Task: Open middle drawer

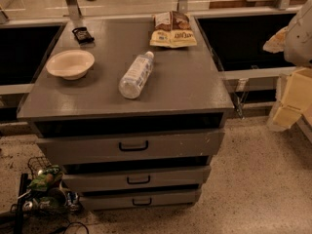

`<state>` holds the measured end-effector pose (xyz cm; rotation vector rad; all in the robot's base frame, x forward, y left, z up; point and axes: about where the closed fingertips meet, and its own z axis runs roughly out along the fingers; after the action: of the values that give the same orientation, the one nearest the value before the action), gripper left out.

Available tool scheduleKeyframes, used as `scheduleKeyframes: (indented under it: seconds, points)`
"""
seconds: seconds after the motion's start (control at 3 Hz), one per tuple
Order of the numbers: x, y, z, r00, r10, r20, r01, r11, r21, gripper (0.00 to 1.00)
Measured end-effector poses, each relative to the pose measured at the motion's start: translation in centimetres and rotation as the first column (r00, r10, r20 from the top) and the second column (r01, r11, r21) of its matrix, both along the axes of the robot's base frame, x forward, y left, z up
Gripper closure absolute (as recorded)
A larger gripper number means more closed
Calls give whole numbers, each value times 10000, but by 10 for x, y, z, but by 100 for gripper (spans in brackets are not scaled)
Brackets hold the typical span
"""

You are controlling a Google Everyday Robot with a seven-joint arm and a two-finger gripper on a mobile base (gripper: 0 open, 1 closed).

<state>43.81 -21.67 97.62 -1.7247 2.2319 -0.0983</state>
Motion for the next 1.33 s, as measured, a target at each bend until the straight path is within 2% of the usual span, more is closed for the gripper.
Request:
scheduleKeyframes:
  seconds: [0.33,1.33]
  points:
    - [0,0,0,10000,0,0,0,10000,0,0]
    - [0,0,0,10000,0,1,0,10000,0,70]
